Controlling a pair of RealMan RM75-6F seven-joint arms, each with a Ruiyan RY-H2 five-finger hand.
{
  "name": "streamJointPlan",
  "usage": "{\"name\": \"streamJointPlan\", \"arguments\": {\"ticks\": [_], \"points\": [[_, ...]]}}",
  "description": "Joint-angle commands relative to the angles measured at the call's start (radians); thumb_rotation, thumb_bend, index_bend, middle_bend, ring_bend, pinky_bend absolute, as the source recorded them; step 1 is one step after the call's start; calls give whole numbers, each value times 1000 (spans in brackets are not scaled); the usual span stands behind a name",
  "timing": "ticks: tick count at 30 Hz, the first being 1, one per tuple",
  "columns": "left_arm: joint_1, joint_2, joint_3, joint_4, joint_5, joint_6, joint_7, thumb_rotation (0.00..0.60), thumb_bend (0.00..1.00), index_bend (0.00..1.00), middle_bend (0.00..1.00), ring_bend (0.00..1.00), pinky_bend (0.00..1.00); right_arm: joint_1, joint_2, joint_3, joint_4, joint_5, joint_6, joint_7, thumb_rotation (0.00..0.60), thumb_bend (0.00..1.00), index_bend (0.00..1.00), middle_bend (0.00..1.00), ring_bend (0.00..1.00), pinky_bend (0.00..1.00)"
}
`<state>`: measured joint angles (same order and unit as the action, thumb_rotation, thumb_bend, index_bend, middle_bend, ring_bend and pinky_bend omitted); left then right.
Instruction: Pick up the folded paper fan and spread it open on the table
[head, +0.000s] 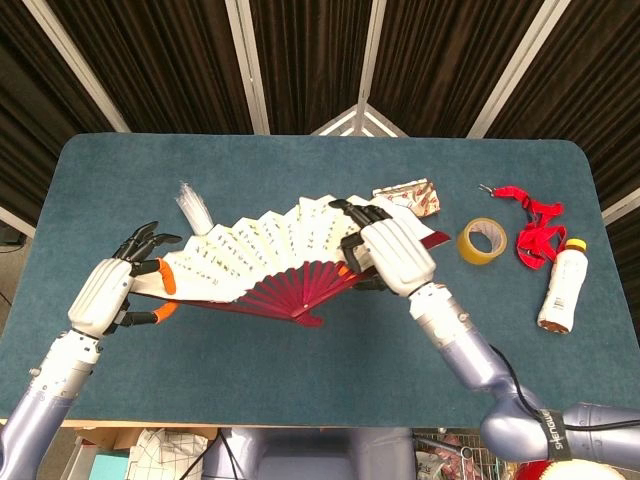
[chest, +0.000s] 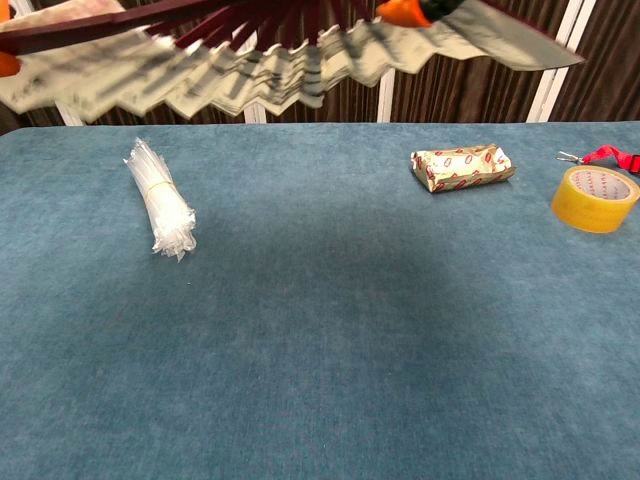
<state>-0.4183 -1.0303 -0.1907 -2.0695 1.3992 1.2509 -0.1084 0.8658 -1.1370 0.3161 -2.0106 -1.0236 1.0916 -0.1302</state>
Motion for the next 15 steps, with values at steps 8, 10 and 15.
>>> {"name": "streamJointPlan", "arguments": {"ticks": [8, 10, 15], "points": [[-41, -75, -11, 1, 10, 1, 130, 600, 469, 675, 183, 0, 110, -78, 61, -25, 96, -101, -31, 151, 600, 397, 925, 174, 223, 221], [-51, -91, -14, 9, 5, -4, 149, 600, 468, 671, 183, 0, 110, -91, 67, -30, 112, -124, -35, 181, 600, 396, 925, 174, 223, 221], [-67, -126, -15, 29, -5, -9, 202, 600, 467, 654, 183, 0, 110, -115, 72, -39, 153, -170, -34, 236, 600, 397, 924, 174, 223, 221]]}}
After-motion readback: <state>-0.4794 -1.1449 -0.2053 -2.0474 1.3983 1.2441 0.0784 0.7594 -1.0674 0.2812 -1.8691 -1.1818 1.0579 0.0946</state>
